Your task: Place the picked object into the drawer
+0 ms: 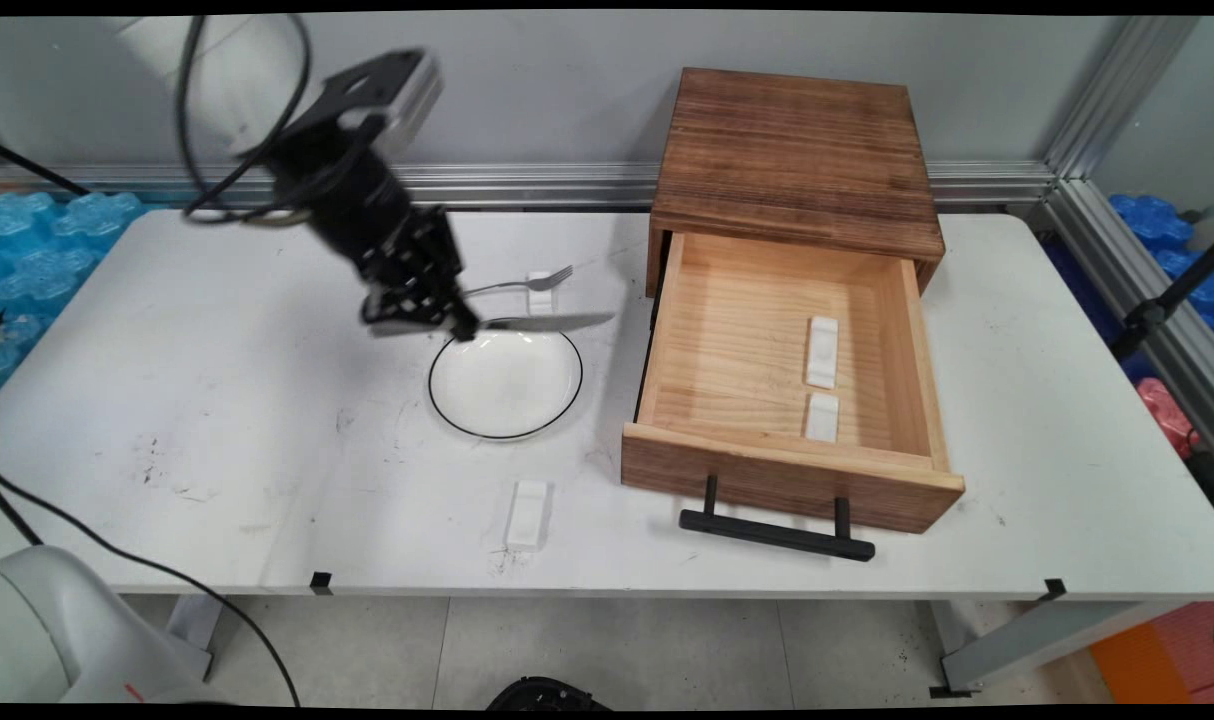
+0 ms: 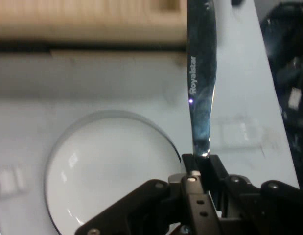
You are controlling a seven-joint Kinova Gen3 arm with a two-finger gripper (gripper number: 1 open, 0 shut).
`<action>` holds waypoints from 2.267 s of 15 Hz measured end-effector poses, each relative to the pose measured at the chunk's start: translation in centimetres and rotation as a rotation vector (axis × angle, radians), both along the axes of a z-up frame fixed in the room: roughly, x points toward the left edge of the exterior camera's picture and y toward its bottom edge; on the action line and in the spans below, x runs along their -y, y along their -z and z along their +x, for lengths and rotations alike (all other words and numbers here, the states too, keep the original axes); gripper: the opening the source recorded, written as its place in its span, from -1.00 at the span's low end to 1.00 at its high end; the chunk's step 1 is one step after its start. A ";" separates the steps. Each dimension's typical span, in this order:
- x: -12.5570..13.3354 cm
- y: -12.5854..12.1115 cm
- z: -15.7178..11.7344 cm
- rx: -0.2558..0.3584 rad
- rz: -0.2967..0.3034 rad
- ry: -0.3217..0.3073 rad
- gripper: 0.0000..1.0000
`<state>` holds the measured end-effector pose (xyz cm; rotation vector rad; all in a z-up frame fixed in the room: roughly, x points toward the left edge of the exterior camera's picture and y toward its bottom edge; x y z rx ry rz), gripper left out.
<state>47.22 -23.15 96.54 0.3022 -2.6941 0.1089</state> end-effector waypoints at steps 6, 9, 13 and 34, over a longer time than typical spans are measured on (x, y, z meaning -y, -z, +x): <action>4.7 -3.0 -6.8 -0.067 -0.059 0.035 -1.00; 6.8 -3.5 -10.5 -0.086 -0.091 0.064 -1.00; 9.3 -3.1 -15.4 -0.095 -0.123 0.092 -1.00; 13.2 11.6 -26.5 0.087 -0.053 0.118 -1.00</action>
